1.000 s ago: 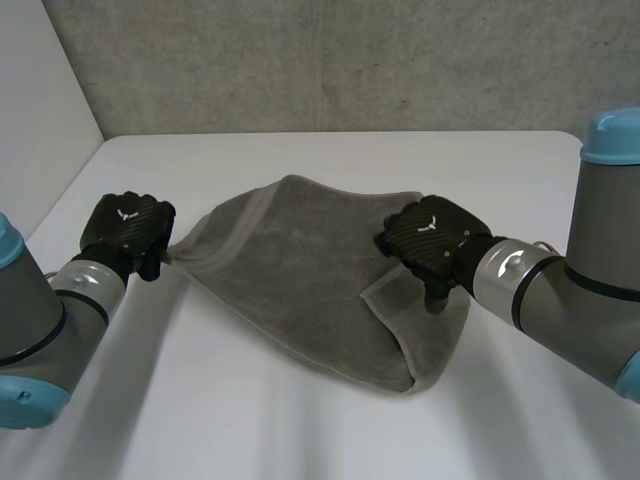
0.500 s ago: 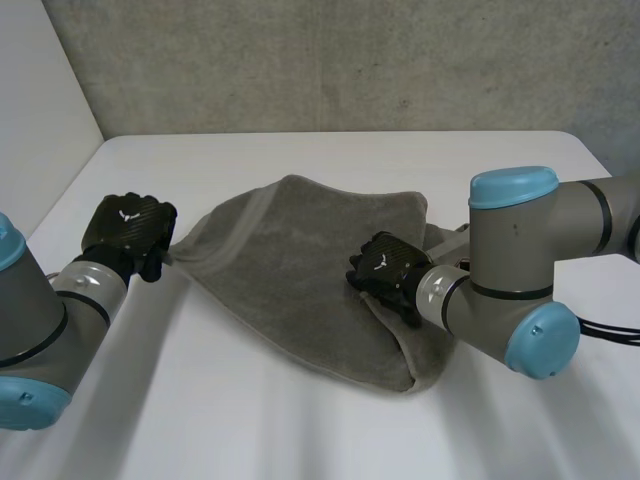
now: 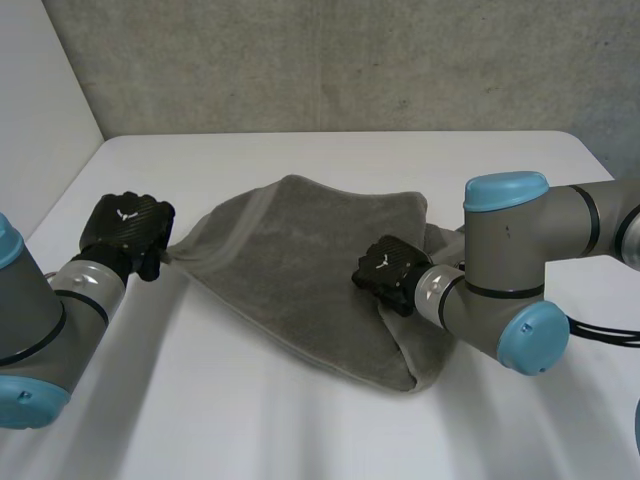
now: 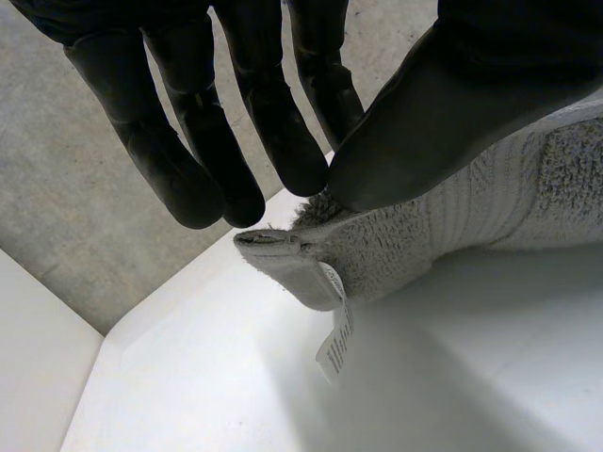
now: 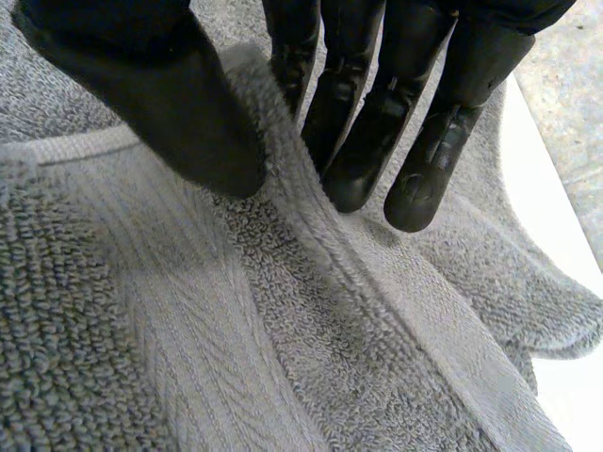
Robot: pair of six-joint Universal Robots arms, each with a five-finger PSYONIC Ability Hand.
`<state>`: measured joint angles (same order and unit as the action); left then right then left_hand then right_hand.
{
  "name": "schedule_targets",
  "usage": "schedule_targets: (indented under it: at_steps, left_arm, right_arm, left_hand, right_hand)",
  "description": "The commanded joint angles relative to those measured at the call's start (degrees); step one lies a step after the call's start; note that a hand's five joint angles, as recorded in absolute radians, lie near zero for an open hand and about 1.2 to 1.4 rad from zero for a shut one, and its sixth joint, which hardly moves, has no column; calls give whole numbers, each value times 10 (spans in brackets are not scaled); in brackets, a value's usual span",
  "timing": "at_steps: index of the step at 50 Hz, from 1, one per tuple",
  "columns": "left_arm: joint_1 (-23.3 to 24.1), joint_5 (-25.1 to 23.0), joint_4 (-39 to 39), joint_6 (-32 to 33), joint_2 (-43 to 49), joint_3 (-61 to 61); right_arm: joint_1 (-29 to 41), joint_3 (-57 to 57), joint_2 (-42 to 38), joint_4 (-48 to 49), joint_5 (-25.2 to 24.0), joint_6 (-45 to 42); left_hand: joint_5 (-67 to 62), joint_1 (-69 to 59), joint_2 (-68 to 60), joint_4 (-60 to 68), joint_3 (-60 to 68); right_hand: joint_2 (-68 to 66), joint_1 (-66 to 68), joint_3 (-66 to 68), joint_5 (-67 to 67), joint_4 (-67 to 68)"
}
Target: Fold the towel.
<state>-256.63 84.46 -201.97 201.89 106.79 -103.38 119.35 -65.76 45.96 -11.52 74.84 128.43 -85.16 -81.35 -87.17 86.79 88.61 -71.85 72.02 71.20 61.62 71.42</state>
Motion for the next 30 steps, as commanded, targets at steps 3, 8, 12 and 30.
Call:
schedule_targets:
  at_steps: [3, 8, 12, 30]
  left_arm:
    - [0, 0, 0, 0, -1, 0]
    - [0, 0, 0, 0, -1, 0]
    - [0, 0, 1, 1, -1, 0]
    - [-5, -4, 34, 18, -104, 48]
  right_arm:
    - [-3, -21, 15, 11, 14, 3]
    - [-5, -38, 34, 10, 12, 4]
    - [-24, -54, 59, 5, 16, 4]
    - [-90, -39, 300, -39, 55, 49]
  left_hand:
    - [152, 13, 72, -68, -86]
    - [152, 13, 72, -68, -86]
    - [152, 13, 72, -68, -86]
    - [152, 13, 72, -68, -86]
  right_hand:
    - [-82, 80, 88, 84, 86]
    - [-82, 80, 88, 84, 86]
    - [-82, 80, 88, 84, 86]
    - [-82, 80, 88, 84, 86]
